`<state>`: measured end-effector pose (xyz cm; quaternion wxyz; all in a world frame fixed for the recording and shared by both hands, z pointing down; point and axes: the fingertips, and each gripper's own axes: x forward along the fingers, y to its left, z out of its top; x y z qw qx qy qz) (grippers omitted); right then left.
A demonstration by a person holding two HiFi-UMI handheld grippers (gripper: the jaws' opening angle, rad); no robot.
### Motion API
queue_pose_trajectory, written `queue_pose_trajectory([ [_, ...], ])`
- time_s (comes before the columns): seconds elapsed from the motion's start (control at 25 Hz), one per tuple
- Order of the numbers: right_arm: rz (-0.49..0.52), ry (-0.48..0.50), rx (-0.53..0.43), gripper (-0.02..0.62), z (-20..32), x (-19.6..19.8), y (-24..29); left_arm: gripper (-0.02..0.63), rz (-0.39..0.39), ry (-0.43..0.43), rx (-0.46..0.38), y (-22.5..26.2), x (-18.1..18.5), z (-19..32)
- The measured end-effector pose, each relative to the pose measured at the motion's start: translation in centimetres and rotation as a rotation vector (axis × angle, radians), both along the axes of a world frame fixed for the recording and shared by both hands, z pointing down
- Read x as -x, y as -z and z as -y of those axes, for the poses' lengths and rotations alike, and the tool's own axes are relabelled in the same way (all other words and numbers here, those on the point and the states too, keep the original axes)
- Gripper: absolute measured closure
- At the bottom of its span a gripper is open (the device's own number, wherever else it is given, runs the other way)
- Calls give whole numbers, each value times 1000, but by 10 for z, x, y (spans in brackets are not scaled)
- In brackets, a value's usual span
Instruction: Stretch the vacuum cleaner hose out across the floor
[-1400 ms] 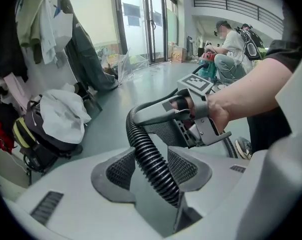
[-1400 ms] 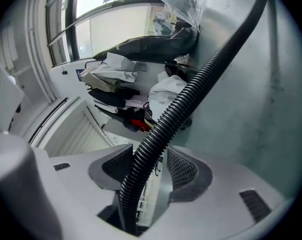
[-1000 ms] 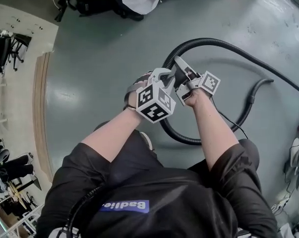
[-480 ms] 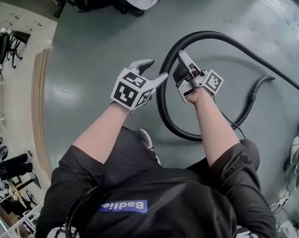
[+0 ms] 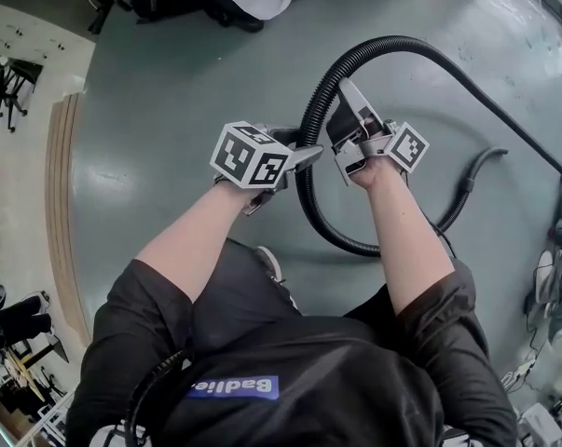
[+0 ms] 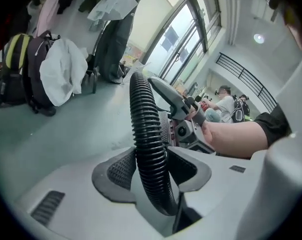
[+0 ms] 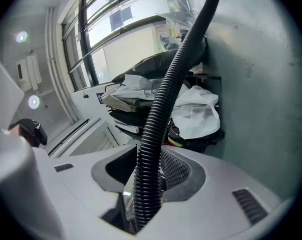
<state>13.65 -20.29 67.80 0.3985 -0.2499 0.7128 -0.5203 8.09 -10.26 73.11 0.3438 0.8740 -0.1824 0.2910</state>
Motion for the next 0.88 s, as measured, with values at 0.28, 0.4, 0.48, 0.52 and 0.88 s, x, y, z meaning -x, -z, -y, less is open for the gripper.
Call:
queue_pose_trajectory([
  [0.28,-221,-19,19,409,0,-3,-3,408,4,-172,-53,22,13,20],
  [0.4,-250,51,18,384,-12,29,-1,407,-23,-231,-24,32,26,26],
  [0.48,-220,54,33,371,-15,45,6,407,-30,-276,-8,43,31,27],
  [0.52,-204,50,40,371,-17,51,12,407,-25,-305,-6,48,33,25],
  [0.88,-88,36,13,440,22,87,57,387,38,-427,-189,83,33,38],
])
